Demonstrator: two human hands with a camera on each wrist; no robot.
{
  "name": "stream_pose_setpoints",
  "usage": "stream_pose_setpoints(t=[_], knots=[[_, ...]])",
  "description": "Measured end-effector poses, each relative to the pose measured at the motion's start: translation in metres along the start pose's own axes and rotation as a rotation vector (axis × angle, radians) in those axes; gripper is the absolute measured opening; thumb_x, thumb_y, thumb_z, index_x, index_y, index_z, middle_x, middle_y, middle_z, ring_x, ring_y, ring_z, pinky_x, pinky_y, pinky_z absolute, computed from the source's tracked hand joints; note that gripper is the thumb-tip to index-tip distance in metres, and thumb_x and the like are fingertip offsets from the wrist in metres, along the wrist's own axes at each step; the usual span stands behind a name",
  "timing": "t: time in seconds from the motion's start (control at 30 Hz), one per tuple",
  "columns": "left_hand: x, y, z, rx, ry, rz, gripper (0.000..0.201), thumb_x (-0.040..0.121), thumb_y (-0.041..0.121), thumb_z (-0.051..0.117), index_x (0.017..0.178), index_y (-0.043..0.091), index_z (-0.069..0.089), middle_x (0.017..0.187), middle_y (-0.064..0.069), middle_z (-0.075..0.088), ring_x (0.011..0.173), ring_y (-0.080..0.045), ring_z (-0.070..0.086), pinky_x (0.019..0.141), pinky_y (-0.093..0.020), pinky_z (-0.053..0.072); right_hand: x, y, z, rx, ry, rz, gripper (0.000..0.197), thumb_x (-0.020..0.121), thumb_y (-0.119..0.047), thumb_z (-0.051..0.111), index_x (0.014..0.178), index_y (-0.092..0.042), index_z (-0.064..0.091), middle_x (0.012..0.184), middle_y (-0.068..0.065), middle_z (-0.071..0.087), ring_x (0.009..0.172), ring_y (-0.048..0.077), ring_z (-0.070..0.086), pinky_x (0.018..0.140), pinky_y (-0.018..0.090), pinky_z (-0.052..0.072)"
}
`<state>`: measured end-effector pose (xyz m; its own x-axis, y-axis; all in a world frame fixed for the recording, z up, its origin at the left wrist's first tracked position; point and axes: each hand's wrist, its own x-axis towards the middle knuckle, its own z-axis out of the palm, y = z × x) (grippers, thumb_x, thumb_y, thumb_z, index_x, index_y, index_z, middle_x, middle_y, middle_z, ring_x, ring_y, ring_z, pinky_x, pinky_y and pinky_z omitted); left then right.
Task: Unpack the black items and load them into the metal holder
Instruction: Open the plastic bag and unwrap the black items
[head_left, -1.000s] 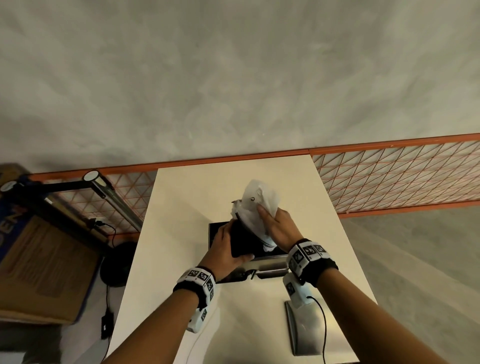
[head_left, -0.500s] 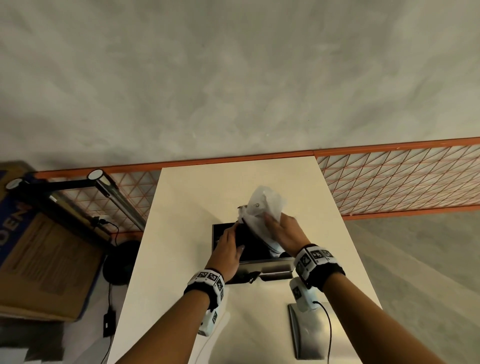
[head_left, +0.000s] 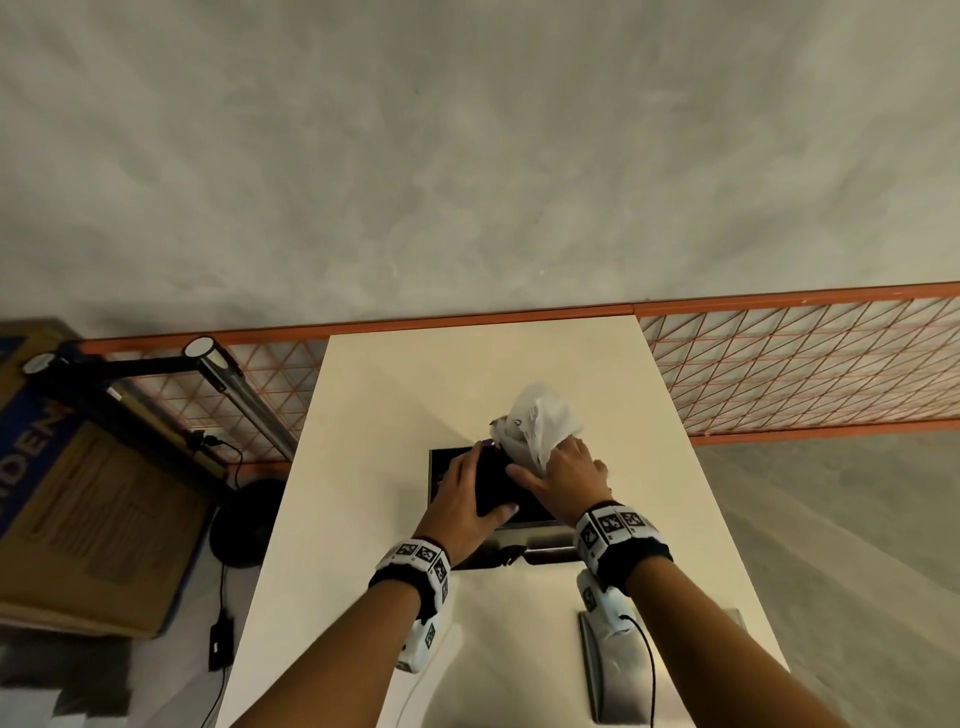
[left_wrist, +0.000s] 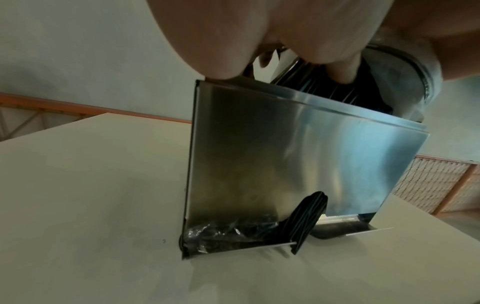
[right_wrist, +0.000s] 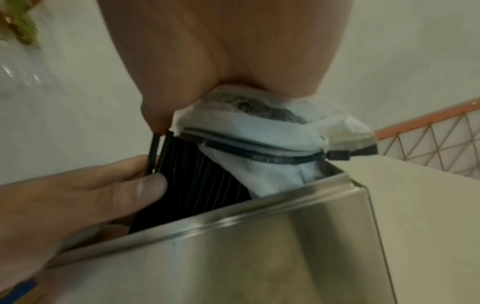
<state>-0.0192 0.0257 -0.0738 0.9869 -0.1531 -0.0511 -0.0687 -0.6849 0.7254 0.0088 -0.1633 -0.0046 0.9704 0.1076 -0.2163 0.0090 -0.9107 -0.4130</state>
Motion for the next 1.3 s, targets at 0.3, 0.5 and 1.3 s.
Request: stream_pose_setpoints(t=[0.3, 0.5, 1.3], knots=[[0.011, -0.014, 0.009, -0.063, 0.068, -0.097, 0.104, 0.055, 0.058, 0.089, 0.142, 0.029, 0.039, 0.135, 0.01, 0.049, 0.126, -0.01, 0.054, 0.104, -0.038, 0.053, -0.012, -0.02, -0.022, 0.597, -0.058, -0.087, 0.044, 0.096, -0.055, 0.049, 0.105, -0.015, 0.066, 0.101, 0.003, 0.07, 0.091, 0.02, 0.065, 0.08, 0.034, 0.053], [0.005, -0.002, 0.002, -0.109, 0.116, -0.067, 0.077, 0.084, 0.038, 0.081, 0.149, 0.029, 0.04, 0.145, 0.007, 0.053, 0.134, -0.01, 0.049, 0.111, -0.032, 0.042, -0.018, -0.021, -0.048, 0.858, 0.083, 0.05, 0.045, 0.098, -0.05, 0.049, 0.095, -0.009, 0.067, 0.085, 0.002, 0.069, 0.075, 0.013, 0.066, 0.061, 0.019, 0.052], [0.008, -0.006, -0.001, 0.047, -0.054, 0.041, 0.119, 0.066, 0.062, 0.084, 0.159, 0.021, 0.022, 0.157, -0.002, 0.031, 0.143, -0.02, 0.034, 0.119, -0.046, 0.035, -0.013, -0.027, -0.046, 0.574, 0.038, -0.114, 0.048, 0.1, -0.048, 0.048, 0.124, -0.009, 0.058, 0.12, 0.011, 0.065, 0.108, 0.027, 0.06, 0.089, 0.033, 0.046]])
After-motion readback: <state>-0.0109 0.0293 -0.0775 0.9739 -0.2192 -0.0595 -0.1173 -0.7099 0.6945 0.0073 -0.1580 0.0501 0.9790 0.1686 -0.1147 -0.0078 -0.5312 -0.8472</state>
